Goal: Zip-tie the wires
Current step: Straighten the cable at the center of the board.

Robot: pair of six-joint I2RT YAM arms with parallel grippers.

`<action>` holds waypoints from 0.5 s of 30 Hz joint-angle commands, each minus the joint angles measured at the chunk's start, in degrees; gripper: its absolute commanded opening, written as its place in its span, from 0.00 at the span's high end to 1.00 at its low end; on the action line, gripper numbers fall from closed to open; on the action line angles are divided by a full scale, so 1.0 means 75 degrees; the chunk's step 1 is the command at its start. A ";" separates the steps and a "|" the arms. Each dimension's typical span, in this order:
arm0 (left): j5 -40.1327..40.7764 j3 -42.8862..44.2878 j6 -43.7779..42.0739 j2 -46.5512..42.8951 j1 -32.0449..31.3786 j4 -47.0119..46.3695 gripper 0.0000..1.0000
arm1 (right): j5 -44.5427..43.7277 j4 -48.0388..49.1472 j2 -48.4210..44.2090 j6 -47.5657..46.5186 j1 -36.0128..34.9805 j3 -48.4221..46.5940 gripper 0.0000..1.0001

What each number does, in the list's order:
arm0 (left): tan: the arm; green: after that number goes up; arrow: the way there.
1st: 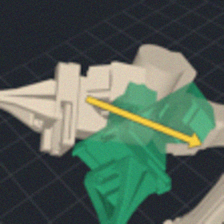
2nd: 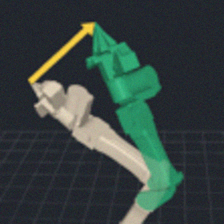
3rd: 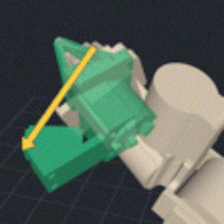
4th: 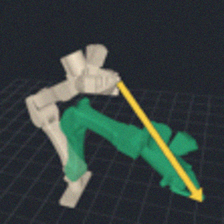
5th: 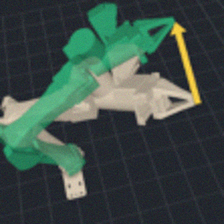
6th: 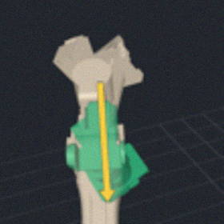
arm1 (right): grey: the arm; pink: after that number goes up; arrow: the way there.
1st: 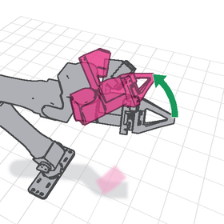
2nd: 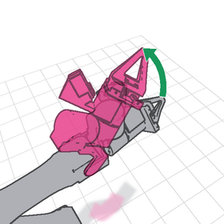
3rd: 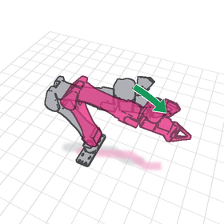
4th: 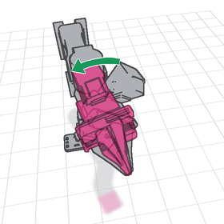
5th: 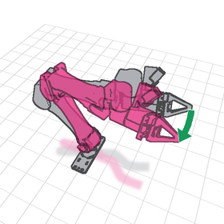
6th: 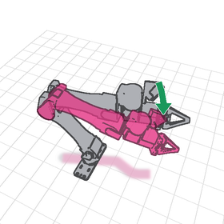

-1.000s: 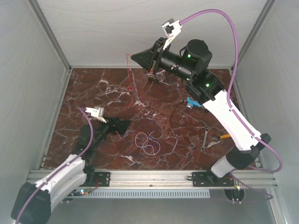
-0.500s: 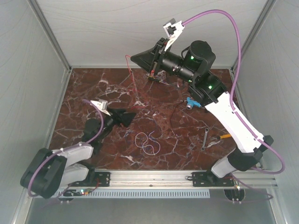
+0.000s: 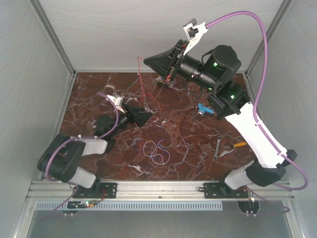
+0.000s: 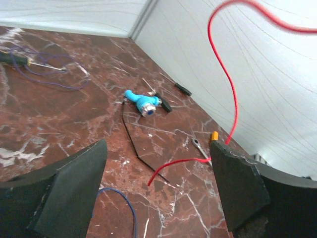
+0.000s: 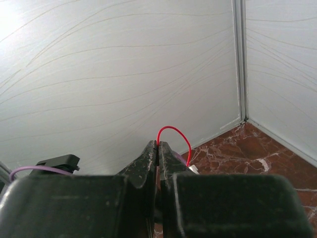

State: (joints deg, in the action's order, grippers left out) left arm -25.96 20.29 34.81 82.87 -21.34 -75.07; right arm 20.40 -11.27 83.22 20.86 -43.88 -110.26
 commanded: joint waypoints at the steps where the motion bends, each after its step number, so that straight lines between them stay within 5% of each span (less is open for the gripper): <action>1: -0.1259 0.0537 0.0466 0.0578 0.0057 -0.1489 0.22 | 0.0034 0.0237 -0.0341 0.0066 -0.0043 0.0008 1.00; 6: -0.1478 0.0486 0.1063 0.1098 0.0056 -0.2478 0.41 | -0.0040 0.0226 -0.0379 0.0040 -0.0046 -0.0039 1.00; 11: -0.1064 0.0452 0.0956 0.1165 0.0057 -0.2555 0.85 | 0.0080 0.0222 -0.0385 0.0106 -0.0044 -0.0052 1.00; 13: -0.0992 0.0489 0.0910 0.1140 0.0068 -0.2554 0.87 | 0.0102 0.0205 -0.0386 0.0122 -0.0045 -0.0054 1.00; 15: -0.0955 0.0536 0.0902 0.1141 0.0068 -0.2553 0.69 | 0.0118 0.0206 -0.0405 0.0133 -0.0043 -0.0054 1.00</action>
State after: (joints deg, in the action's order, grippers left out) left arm -34.15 22.44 41.98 91.39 -21.19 -85.12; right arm 20.45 -11.25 81.73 20.91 -43.88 -110.26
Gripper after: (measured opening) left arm 0.174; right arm 0.003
